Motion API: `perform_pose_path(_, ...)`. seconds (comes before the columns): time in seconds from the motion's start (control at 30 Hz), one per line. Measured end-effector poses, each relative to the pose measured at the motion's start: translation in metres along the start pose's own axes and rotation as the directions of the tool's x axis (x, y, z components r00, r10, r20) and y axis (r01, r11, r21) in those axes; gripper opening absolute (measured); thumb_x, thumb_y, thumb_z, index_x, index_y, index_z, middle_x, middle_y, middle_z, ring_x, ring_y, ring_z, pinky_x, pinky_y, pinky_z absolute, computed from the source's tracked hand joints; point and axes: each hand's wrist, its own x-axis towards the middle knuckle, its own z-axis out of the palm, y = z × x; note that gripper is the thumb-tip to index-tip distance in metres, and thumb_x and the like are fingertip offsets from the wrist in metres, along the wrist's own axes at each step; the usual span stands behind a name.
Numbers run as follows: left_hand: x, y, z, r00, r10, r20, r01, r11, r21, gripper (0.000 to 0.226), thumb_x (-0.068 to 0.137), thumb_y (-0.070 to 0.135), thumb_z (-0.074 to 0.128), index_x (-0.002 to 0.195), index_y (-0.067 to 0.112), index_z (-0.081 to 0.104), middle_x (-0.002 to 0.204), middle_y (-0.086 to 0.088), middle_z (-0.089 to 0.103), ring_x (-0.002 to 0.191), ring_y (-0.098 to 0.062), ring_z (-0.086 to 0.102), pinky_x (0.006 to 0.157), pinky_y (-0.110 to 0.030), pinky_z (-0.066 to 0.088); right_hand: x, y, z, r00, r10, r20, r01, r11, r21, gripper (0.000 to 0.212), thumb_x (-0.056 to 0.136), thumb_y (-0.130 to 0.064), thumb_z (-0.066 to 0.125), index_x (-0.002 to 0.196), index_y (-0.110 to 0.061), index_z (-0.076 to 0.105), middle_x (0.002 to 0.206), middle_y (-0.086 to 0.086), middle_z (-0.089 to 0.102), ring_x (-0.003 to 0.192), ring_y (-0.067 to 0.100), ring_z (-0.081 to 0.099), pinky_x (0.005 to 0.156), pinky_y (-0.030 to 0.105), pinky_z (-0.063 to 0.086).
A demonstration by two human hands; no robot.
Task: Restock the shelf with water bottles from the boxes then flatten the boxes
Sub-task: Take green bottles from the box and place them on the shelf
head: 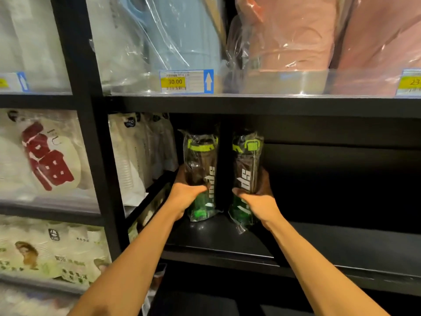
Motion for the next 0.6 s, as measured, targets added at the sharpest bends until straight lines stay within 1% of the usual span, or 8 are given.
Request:
perform_pose_path(0.07,0.01,-0.006,0.003,0.999,0.037,-0.004,-0.037,0.999,-0.006,0.078,0.076,0.013,0.091,0.14,0.034,0.05,0.119,0.009,0.069,0.107,-0.008,0.068,0.086,-0.026,0.058,0.015,0.005,0.01,0.999,-0.034,0.027,0.033,0.999,0.018,0.102,0.076,-0.024,0.092,0.157,-0.028,0.029,0.142,-0.003,0.058,0.129,0.017,0.059,0.1,0.031,0.053)
perform_pose_path(0.13,0.021,-0.01,0.005,0.997,0.075,0.001,-0.075,0.997,0.017,0.081,0.079,0.009,0.088,0.145,0.027,0.045,0.13,0.002,0.065,0.118,-0.016,0.065,0.095,-0.033,0.056,0.029,0.007,0.018,0.998,-0.04,0.043,0.04,0.999,0.008,0.098,0.081,-0.02,0.088,0.158,-0.023,0.027,0.14,-0.005,0.054,0.128,0.015,0.055,0.095,0.023,0.048)
perform_pose_path(0.2,0.029,-0.011,0.004,0.997,0.078,0.017,-0.079,0.996,0.052,0.095,0.078,0.009,0.089,0.154,0.023,0.033,0.143,-0.001,0.056,0.128,-0.019,0.058,0.102,-0.036,0.051,0.04,0.007,0.023,0.998,-0.034,0.046,0.034,0.999,0.003,0.098,0.08,-0.022,0.089,0.157,-0.022,0.028,0.141,-0.003,0.055,0.126,0.015,0.055,0.098,0.027,0.046)
perform_pose_path(0.3,0.026,-0.023,0.0,0.995,0.041,0.091,-0.051,0.991,0.121,0.108,0.073,0.023,0.095,0.154,0.036,0.026,0.152,0.004,0.047,0.135,-0.016,0.051,0.11,-0.037,0.047,0.05,0.014,0.025,0.999,-0.019,0.047,0.02,1.0,-0.019,0.1,0.076,-0.024,0.092,0.155,-0.021,0.031,0.139,0.0,0.06,0.125,0.017,0.059,0.099,0.032,0.049)
perform_pose_path(0.4,0.019,-0.043,-0.002,0.995,0.049,0.091,-0.064,0.983,0.173,0.109,0.066,0.031,0.099,0.154,0.032,0.034,0.148,0.009,0.051,0.131,-0.015,0.055,0.11,-0.04,0.05,0.051,0.022,0.018,0.994,0.023,0.103,-0.016,0.998,-0.068,0.108,0.073,-0.022,0.094,0.156,-0.022,0.025,0.138,-0.004,0.056,0.123,0.013,0.056,0.1,0.032,0.048)
perform_pose_path(0.47,0.024,-0.047,-0.003,0.996,0.03,0.082,-0.044,0.984,0.17,0.117,0.061,0.034,0.101,0.155,0.032,0.031,0.144,0.01,0.053,0.132,-0.014,0.054,0.111,-0.041,0.049,0.051,0.03,0.011,0.986,0.051,0.161,-0.031,0.992,-0.121,0.108,0.071,-0.024,0.096,0.154,-0.022,0.028,0.139,-0.002,0.055,0.124,0.016,0.056,0.105,0.039,0.049)
perform_pose_path(0.53,0.031,-0.045,-0.005,0.994,-0.013,0.112,-0.008,0.983,0.185,0.119,0.058,0.035,0.1,0.154,0.033,0.029,0.138,0.012,0.053,0.131,-0.014,0.053,0.111,-0.043,0.048,0.05,0.035,0.006,0.978,0.063,0.201,-0.021,0.979,-0.205,0.104,0.063,-0.037,0.096,0.149,-0.023,0.038,0.136,-0.002,0.061,0.123,0.019,0.061,0.106,0.046,0.052)
perform_pose_path(0.6,0.038,-0.044,-0.004,0.992,-0.015,0.125,-0.009,0.981,0.191,0.119,0.057,0.038,0.098,0.153,0.036,0.029,0.137,0.012,0.054,0.132,-0.017,0.054,0.11,-0.046,0.05,0.052,0.04,0.004,0.974,0.068,0.217,-0.015,0.972,-0.234,0.102,0.059,-0.047,0.092,0.147,-0.027,0.044,0.133,-0.005,0.065,0.12,0.017,0.064,0.102,0.045,0.055)
